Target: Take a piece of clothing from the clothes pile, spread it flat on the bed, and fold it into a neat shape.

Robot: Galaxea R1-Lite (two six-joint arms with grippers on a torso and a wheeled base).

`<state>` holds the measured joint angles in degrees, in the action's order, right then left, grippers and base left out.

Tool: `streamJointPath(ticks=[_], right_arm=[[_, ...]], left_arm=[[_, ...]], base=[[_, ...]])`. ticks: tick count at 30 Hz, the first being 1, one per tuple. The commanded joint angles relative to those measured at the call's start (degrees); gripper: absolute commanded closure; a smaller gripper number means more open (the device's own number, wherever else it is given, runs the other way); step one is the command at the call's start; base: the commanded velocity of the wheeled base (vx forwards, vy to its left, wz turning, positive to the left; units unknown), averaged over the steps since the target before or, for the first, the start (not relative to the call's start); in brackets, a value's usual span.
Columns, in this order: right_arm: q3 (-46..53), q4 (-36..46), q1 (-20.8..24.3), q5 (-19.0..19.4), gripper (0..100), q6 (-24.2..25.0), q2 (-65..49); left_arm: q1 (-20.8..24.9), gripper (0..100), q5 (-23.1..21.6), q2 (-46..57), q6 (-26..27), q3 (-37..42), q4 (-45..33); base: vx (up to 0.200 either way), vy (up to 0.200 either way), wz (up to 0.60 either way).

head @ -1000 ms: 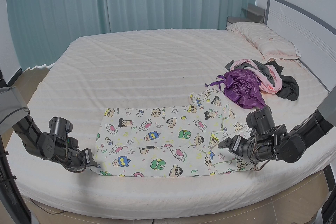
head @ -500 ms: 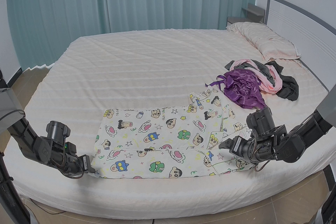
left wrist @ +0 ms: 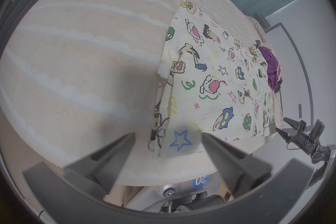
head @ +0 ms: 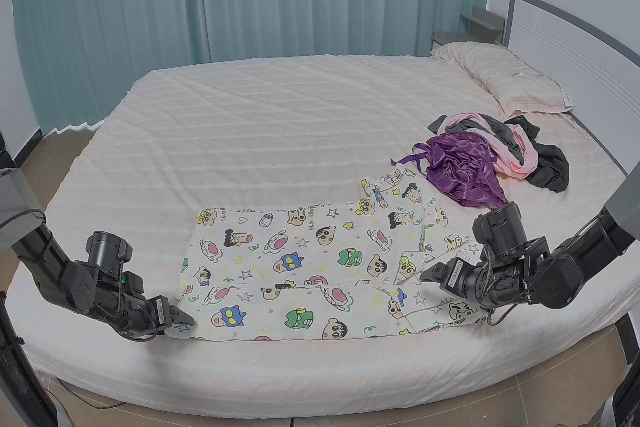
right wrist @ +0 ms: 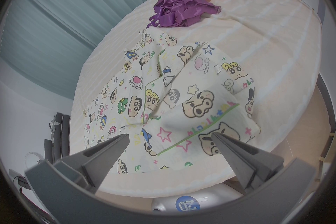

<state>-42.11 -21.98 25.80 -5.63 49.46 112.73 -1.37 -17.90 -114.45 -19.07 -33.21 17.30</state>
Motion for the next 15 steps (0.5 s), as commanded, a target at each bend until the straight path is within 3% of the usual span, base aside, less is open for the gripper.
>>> streamJointPath(ticks=[1,8,11,15], right_arm=[[1.0,0.0,-1.4,-0.1,0,-0.2,-2.2],[5.9,-0.7,-5.3,0.1,0,-1.5,-6.7],[8.4,-3.5,-6.9,-0.1,0,-1.6,-7.3],[13.2,-9.7,-7.2,-0.3,0,-1.6,-8.0]], left_arm=[[-1.5,0,0.0,2.6,-0.9,-0.5,-0.2],[-3.3,0,-0.9,10.6,-5.9,0.2,-0.5],[-3.5,0,-1.5,11.8,-7.0,0.7,-0.2],[-3.4,0,-1.9,12.2,-12.7,0.5,0.5]], base=[[0.0,0.0,0.0],[0.0,0.0,0.0],[0.0,0.0,0.0],[0.0,0.0,0.0]])
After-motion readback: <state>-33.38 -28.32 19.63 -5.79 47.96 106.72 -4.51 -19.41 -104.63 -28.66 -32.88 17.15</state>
